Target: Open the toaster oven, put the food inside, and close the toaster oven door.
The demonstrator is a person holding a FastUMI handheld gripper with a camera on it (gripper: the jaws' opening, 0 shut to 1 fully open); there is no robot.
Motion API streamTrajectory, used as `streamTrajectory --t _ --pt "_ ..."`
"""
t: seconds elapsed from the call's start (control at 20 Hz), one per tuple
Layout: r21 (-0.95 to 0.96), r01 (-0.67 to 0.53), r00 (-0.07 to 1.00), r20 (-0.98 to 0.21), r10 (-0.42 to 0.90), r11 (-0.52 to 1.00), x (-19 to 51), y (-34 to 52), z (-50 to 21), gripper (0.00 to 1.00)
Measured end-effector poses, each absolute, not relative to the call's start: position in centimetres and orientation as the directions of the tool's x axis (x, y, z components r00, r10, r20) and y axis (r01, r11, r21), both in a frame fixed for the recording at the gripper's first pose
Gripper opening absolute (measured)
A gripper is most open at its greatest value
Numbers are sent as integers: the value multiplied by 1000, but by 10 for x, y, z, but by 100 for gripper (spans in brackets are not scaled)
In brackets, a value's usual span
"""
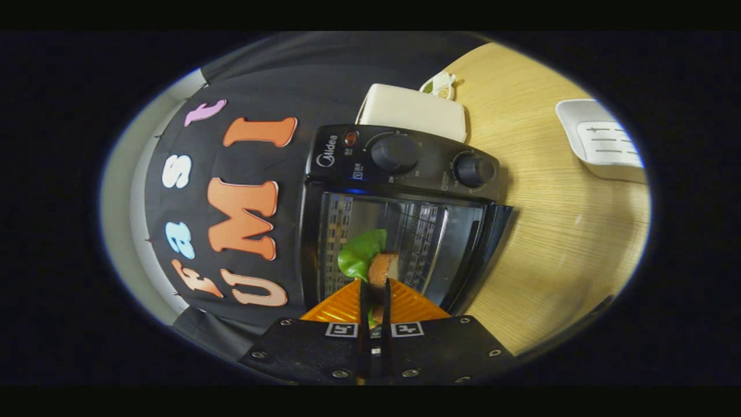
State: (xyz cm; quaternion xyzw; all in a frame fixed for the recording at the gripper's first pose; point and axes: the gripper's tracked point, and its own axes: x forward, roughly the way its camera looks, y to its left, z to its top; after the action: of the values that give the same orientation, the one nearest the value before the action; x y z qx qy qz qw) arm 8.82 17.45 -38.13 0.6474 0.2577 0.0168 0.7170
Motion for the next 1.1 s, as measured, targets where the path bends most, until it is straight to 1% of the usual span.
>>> streamTrajectory --t 0.1,0.2,0.3,0.35,0.45,0.5,0.55,0.6,0.75,0.8,0.95,1.1 --pt "920 357 859 -391 330 161 95 176 -387 7" --pt "901 391 845 -432 315 189 96 179 -389 12" --pt "869 421 818 -487 307 259 94 180 -396 18" --pt "846 448 797 -525 299 290 90 181 -403 23" --pt "832 465 783 -546 297 304 87 179 -404 34" --pt "829 469 779 -551 298 306 87 181 -405 37" --pt "827 468 774 -554 308 312 84 181 -404 48" --pt "819 471 763 -565 316 328 80 183 -405 54" --pt "784 443 729 -597 335 435 56 187 -407 93" --pt "771 419 717 -605 346 480 45 187 -403 97" --pt "709 284 707 -610 358 646 9 183 -379 98" --pt "593 143 695 -630 347 792 -21 172 -359 98"
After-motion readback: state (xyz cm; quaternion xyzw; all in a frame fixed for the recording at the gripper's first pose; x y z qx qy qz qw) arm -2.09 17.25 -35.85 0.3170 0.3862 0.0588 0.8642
